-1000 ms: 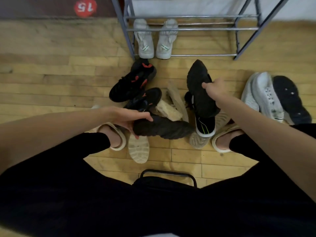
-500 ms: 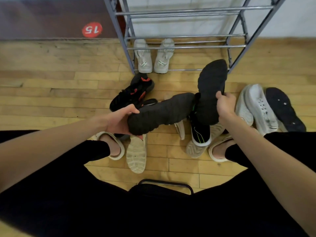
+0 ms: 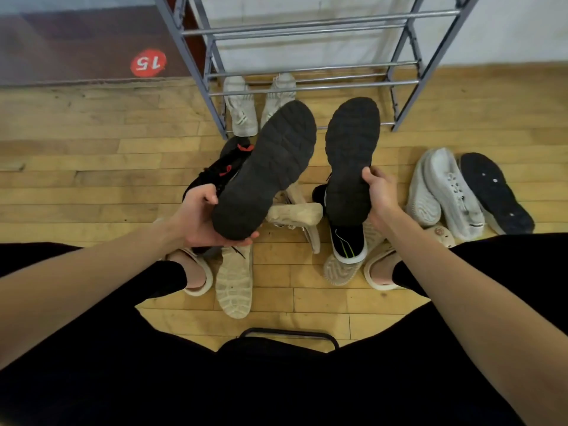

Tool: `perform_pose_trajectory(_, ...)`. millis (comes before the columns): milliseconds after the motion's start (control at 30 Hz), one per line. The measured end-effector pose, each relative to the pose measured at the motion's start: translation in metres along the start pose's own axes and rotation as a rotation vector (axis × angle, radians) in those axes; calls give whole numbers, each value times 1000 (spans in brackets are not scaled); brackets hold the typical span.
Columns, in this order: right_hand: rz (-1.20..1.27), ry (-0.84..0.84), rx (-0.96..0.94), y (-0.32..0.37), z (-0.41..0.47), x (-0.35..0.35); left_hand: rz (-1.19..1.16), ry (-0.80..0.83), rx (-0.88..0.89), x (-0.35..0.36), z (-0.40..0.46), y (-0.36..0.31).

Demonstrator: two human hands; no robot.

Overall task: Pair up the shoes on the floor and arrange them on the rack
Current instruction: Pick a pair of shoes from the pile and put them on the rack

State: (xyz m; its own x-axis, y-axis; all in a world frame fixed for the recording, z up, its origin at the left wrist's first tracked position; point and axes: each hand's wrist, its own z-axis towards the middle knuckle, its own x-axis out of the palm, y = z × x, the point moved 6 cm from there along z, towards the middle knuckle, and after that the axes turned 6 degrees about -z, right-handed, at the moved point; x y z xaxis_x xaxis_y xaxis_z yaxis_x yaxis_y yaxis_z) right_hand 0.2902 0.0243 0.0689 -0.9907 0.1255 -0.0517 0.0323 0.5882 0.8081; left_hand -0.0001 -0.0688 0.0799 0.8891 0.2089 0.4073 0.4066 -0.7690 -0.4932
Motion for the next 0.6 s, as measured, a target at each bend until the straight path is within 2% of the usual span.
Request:
perform_pose_trajectory(200, -10, 23, -7, 2, 1, 4, -136, -29, 36, 24, 17, -9)
perform_pose_trajectory(400, -265, -55, -5, -11, 11, -1, -138, -102, 87, 28, 41, -13)
perform_pose_trajectory(500, -232, 36, 156, -32, 14, -1, -205, -141, 83, 21, 53, -5)
perform_pose_trajectory(600, -62, 157, 364, -46, 10, 6, -238, -177, 93, 13, 64, -3)
